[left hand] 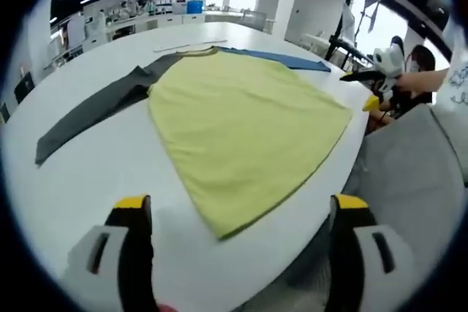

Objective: Fold the garment on the visible template until the final outline fits inside the template.

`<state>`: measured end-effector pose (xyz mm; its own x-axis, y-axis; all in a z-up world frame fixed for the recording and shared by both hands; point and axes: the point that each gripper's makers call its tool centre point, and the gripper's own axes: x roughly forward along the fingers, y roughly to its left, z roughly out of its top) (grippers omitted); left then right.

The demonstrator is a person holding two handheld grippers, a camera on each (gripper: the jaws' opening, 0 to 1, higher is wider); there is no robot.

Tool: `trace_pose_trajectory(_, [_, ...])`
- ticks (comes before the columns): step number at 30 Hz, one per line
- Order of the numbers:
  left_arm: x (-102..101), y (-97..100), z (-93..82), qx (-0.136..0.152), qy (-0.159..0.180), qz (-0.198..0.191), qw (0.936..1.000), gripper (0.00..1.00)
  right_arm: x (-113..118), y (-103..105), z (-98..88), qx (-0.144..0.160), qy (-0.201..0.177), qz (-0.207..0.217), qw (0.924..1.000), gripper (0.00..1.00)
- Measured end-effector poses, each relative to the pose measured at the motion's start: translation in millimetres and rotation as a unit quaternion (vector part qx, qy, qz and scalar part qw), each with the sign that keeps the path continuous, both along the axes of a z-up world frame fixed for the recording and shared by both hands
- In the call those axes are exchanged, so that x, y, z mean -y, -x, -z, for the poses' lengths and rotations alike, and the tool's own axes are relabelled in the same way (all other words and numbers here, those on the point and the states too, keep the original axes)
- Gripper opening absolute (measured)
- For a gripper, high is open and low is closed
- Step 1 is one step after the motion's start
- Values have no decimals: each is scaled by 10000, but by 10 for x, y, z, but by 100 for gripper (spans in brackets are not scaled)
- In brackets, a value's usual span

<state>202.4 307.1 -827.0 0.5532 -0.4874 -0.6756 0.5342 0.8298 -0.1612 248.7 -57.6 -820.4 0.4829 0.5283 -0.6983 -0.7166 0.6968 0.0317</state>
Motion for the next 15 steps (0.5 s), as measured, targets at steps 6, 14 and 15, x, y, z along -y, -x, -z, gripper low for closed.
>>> trace_pose_trajectory(6, [13,-85,-35,32,176,-183,9997,99,249,-158,40,29,162,265,9995,100])
trace_pose_trajectory(14, [147,-203,-193,142,617,-473,9969,99,787,-519,-22,194,377,870,9953,95])
trace_pose_trajectory(15, [131,-231,-219,176,665,-503,9964,99,867,-584,-47,270,367,951,9944,94])
